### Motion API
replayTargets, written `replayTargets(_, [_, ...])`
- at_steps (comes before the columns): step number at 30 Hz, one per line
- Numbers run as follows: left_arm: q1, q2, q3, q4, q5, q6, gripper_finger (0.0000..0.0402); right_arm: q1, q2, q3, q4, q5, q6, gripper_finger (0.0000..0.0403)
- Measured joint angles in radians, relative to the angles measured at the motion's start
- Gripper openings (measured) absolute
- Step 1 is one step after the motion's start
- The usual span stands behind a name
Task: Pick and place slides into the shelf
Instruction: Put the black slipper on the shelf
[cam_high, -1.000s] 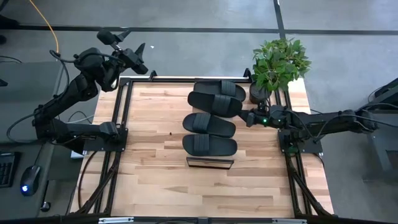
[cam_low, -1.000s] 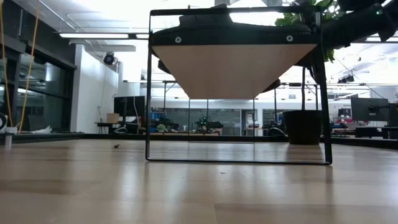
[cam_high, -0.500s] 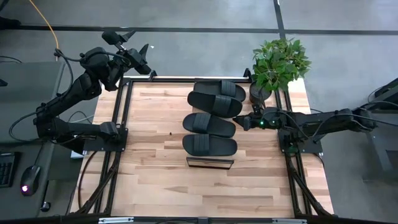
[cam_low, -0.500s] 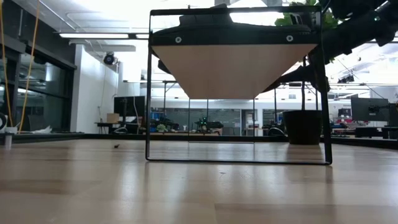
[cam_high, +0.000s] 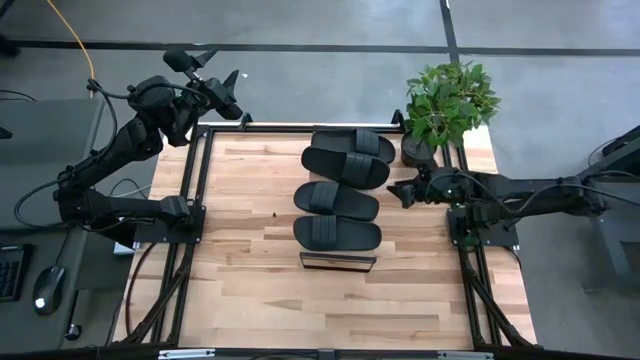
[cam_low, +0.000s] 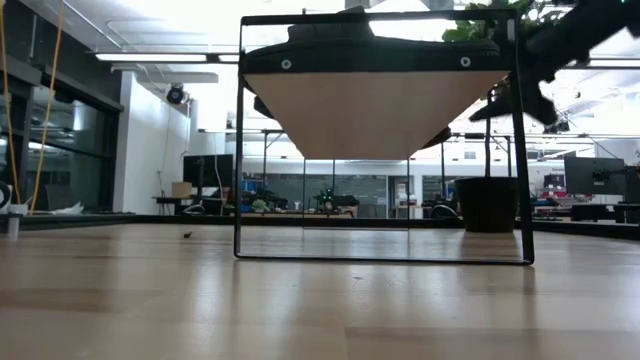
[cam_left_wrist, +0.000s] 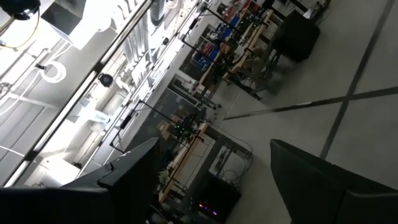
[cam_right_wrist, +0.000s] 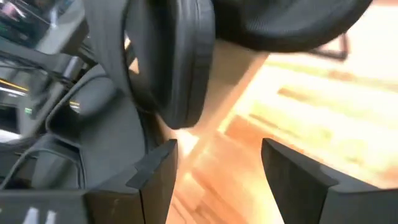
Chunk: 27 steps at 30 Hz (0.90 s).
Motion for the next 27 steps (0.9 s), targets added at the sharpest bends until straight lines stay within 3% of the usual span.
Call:
replayTargets(8, [0.000, 0.000, 0.000, 0.000, -0.002, -0.007, 0.0287, 0.097, 0.028, 0.195, -0.093, 0.052, -0.217, 0.0223])
replayTargets(15, [0.000, 0.000, 0.000, 0.000, 0.000, -0.007, 0.0287, 0.162, 0.171, 0.311, -0.093, 0.092, -0.442, 0.0223])
replayTargets(21, [0.000, 0.000, 0.000, 0.000, 0.002, -0.009, 0.0287, 0.142, 0.339, 0.436, -0.126, 0.168, -0.623, 0.0223])
replayTargets(27, [0.000, 0.000, 0.000, -0.007, 0.002, -0.017, 0.0287, 0.086, 0.497, 0.609, -0.274, 0.259, -0.717, 0.0223])
